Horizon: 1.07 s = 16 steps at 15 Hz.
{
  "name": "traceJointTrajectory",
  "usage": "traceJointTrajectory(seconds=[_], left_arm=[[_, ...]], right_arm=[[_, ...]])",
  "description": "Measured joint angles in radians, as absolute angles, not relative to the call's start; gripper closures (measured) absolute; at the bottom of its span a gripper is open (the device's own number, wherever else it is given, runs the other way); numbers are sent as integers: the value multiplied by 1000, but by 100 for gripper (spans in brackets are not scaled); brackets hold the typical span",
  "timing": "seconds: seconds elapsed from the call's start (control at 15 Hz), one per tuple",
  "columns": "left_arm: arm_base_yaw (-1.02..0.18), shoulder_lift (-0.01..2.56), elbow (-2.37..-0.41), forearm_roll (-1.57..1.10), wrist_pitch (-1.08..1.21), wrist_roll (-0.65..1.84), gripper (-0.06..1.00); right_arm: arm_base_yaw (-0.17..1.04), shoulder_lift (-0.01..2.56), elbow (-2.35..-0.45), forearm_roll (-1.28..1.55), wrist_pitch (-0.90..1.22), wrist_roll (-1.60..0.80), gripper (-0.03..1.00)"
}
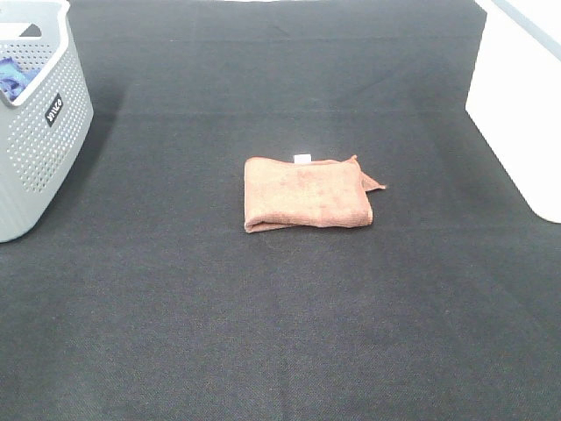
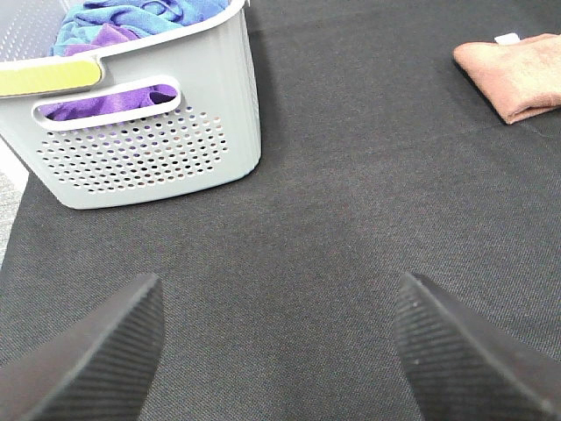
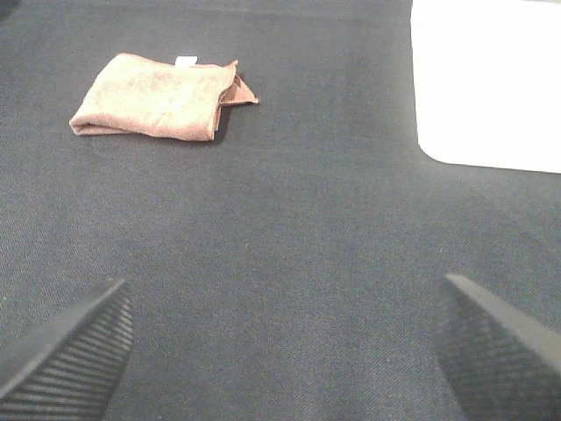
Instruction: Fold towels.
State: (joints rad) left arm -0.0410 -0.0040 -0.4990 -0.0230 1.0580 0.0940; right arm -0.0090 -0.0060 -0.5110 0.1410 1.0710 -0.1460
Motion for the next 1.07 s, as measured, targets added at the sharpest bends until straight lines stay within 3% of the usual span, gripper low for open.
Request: traceJointTrajectory(seconds=[1.07], left_arm=[[-41, -4, -499, -22, 1058, 94, 24]], right_arm=[[-9, -7, -511, 141, 1071, -146, 10]])
